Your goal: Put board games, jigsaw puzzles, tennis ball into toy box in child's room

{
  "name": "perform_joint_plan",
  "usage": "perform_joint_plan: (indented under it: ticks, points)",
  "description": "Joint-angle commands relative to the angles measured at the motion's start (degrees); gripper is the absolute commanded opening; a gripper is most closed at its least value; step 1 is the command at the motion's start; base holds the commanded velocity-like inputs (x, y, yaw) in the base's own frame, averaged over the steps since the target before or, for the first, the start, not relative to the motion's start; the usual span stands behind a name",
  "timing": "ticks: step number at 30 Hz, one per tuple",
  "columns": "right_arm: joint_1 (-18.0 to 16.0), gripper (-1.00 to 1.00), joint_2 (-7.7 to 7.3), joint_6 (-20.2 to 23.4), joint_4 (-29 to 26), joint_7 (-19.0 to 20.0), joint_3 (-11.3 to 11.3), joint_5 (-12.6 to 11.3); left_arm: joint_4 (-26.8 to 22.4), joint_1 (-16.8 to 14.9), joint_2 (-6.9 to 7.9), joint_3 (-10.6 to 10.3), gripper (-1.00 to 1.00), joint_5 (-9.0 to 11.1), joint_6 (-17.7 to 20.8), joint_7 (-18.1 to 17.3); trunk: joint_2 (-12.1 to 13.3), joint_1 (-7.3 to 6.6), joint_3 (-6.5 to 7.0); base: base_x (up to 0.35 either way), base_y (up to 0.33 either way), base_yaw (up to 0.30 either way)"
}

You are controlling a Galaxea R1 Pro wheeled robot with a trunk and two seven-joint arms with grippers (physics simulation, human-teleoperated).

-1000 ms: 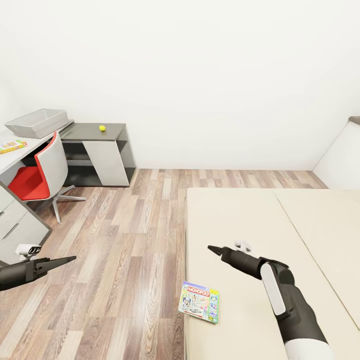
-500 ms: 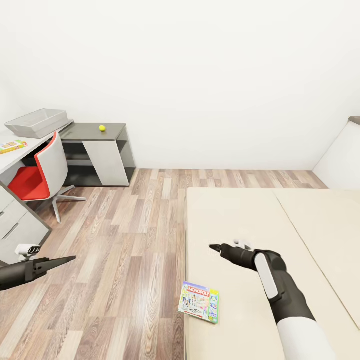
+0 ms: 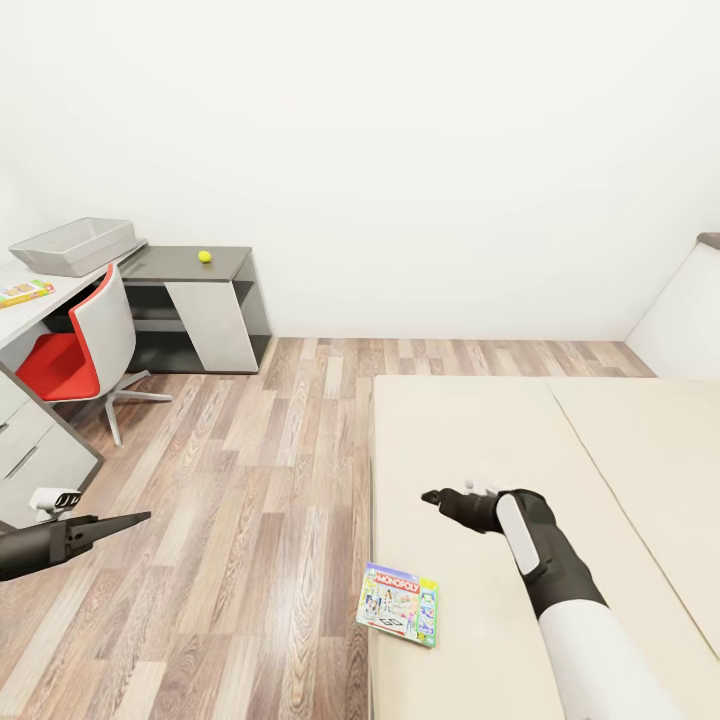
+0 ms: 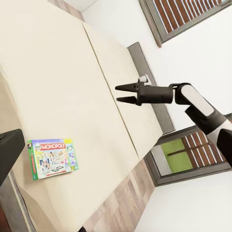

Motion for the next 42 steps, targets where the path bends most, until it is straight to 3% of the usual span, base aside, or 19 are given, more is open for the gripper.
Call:
perform_joint_plan:
  ticks: [1,15,21,32,42]
  points:
    - [-0.31,1.0,0.08,0.29,0.43,-0.16,-0.22,0.35,0.0,-0.03,0.03,0.0,1.0,0.0,0.61,-0.21,-0.11,0.03,-0.1,0.0,0.0,0.0]
    - [-2.21,1.0,0.6,0.02,3.05,-7.09,2.36,0.37,0.0,-0.03,0.03,-0.01,1.0,0.0,0.61,-0.21,-0.11,0.03,-0.1,0.0,0.0,0.0]
    - [-2.27,1.0,1.03,-0.79,4.09,-7.72,4.35,0.45,0.0,-0.03,0.03,0.03,1.0,0.0,0.61,-0.21,-0.11,0.03,-0.1,0.0,0.0,0.0]
    - [-2.25,1.0,1.25,-6.16,8.88,-7.93,7.31,0.5,0.0,-0.03,0.03,0.07,1.0,0.0,0.61,-0.21,-0.11,0.03,-0.1,0.0,0.0,0.0]
    - [-2.22,1.0,1.27,-7.59,10.01,-8.03,10.12,0.45,0.0,-0.03,-0.01,0.06,1.0,0.0,0.61,-0.21,-0.11,0.03,-0.1,0.0,0.0,0.0]
